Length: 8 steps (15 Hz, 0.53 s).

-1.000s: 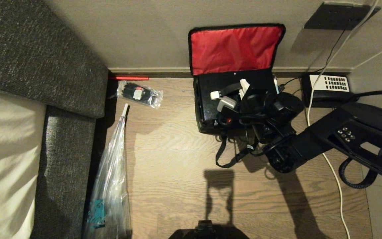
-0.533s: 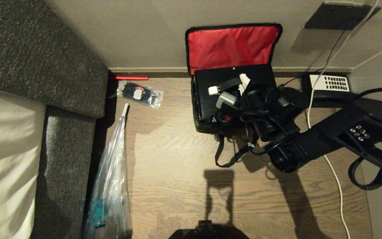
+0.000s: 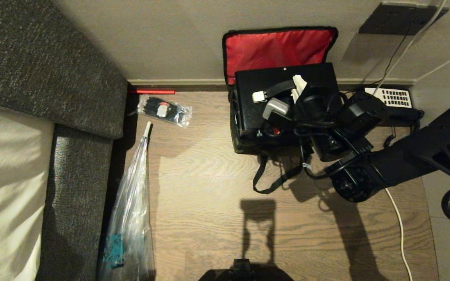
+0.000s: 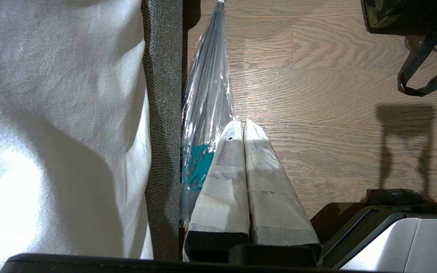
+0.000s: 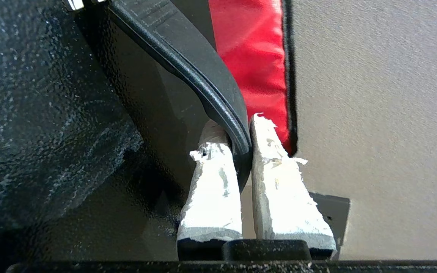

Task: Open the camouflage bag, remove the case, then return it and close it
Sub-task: Lift the black box

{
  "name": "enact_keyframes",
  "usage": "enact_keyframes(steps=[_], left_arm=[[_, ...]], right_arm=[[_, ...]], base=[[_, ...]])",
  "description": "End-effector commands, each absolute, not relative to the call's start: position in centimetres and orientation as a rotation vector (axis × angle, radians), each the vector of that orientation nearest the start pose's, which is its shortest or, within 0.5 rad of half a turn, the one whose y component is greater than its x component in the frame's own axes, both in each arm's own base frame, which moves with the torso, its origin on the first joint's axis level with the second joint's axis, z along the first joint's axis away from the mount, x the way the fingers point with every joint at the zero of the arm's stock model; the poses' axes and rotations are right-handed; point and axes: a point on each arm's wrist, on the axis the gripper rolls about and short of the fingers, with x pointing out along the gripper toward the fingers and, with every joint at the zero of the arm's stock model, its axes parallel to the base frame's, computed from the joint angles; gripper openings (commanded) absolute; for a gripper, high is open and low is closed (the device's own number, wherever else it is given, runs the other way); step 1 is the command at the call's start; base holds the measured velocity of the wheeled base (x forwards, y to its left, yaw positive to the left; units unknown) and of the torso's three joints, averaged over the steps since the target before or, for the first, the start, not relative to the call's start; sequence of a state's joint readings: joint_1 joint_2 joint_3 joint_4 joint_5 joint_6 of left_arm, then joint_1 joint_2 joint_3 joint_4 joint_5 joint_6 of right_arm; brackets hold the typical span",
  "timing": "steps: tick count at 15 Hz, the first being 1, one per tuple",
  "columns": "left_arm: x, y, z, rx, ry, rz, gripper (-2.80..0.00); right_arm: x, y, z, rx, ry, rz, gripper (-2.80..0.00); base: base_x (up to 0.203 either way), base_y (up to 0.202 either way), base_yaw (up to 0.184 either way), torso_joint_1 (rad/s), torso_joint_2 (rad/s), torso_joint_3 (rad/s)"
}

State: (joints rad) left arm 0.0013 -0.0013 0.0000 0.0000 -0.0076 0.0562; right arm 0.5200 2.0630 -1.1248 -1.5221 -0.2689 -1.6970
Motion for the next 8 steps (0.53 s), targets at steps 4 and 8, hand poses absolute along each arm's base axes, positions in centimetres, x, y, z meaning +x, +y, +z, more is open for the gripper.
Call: enact_keyframes(steps=[4, 8], left_arm=[[-2.3, 0.0, 7.5, 0.057, 0.001, -0.006, -2.8], [-2.3, 0.0, 7.5, 0.057, 0.001, -0.006, -2.8]], right_arm=[[32.6, 17.9, 23.7, -1.416, -0.595, -0.287, -2.8], [31.6, 17.4, 24.3, -1.414, -0.596, -0.291, -2.8]], base=[[0.0, 0.0, 0.0, 0.0, 0.0, 0.0], [0.0, 0.0, 0.0, 0.0, 0.0, 0.0]])
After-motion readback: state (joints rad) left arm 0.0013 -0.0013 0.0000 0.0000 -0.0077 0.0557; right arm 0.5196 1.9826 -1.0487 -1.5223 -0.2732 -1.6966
